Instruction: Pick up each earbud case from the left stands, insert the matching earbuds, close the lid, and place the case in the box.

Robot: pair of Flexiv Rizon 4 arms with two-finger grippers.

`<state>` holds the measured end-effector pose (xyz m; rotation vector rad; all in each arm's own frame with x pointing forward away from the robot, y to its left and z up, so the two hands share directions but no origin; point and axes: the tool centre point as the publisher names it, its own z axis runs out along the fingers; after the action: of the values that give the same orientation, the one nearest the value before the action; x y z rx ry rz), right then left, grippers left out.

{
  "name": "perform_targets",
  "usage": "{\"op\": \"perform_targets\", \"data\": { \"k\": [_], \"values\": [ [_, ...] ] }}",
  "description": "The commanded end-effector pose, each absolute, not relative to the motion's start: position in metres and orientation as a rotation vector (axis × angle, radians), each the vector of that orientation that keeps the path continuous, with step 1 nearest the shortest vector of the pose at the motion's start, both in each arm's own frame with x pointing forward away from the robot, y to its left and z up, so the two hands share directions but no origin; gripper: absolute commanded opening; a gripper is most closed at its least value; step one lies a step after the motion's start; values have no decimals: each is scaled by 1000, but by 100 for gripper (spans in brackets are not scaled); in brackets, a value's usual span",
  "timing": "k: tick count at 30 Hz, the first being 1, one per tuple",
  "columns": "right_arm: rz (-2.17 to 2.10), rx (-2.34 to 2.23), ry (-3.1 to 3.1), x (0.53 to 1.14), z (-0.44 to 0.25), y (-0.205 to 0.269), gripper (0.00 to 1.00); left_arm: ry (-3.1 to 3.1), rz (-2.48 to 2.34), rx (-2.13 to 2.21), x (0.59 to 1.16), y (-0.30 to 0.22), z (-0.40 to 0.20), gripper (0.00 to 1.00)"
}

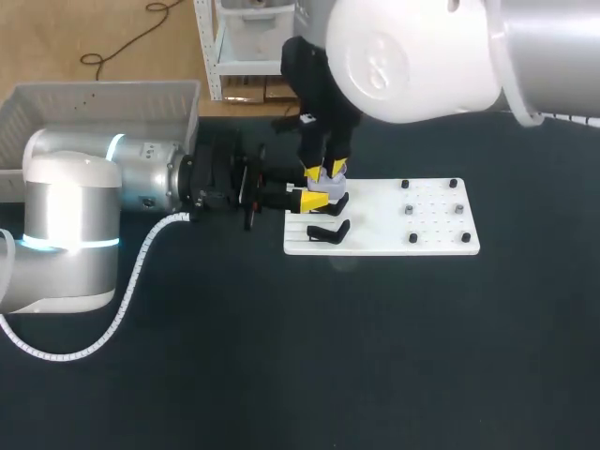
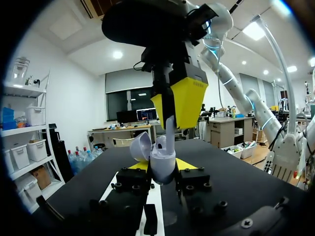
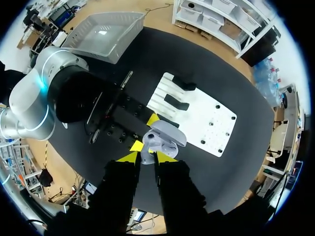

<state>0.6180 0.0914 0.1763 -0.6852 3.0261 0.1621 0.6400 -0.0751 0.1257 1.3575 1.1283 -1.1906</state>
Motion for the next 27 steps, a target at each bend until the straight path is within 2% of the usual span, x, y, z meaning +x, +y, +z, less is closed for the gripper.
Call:
{"op": "perform_targets", "data": {
  "k": [1, 27],
  "values": [
    [154, -681, 3030, 621, 175, 92, 0, 1129, -1186, 1355, 639, -75, 125, 0],
    [134, -679, 3028, 623, 169, 93, 0, 1129, -1186, 1355, 639, -75, 125, 0]
  ]
}}
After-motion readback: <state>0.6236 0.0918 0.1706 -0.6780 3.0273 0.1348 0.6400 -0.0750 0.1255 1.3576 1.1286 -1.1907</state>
